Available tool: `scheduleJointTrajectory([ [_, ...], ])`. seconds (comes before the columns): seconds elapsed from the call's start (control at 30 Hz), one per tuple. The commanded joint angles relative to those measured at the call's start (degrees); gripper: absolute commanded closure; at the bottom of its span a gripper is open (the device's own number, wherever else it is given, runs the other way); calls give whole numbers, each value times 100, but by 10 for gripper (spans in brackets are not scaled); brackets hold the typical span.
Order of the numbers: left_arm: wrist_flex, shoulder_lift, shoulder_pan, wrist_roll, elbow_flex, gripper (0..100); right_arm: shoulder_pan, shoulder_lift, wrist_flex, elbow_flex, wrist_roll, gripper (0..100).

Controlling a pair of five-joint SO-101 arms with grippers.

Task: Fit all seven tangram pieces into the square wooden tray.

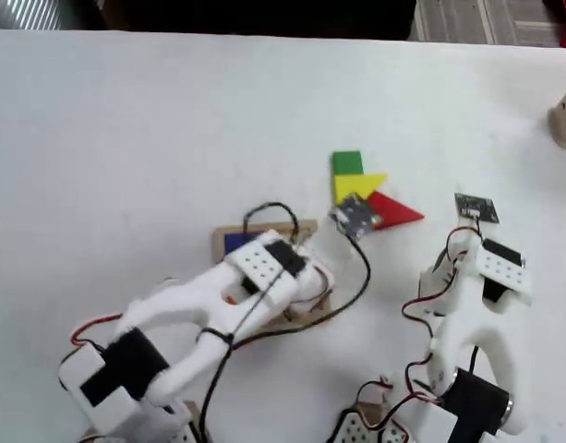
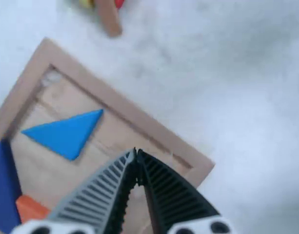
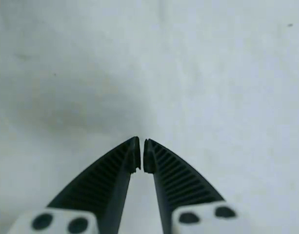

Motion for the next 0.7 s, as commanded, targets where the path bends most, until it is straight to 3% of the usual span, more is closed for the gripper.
scheduleJointTrajectory([
  [0.0, -466, -31, 13, -70, -123, 977, -48, -31, -57, -26, 62, 981],
  [0.23, -457, 963, -488, 457, -976, 977, -48, -31, -57, -18, 62, 981],
  [0.67, -747, 1051, -673, 466, -1556, 977, -66, -31, -57, -18, 62, 981],
])
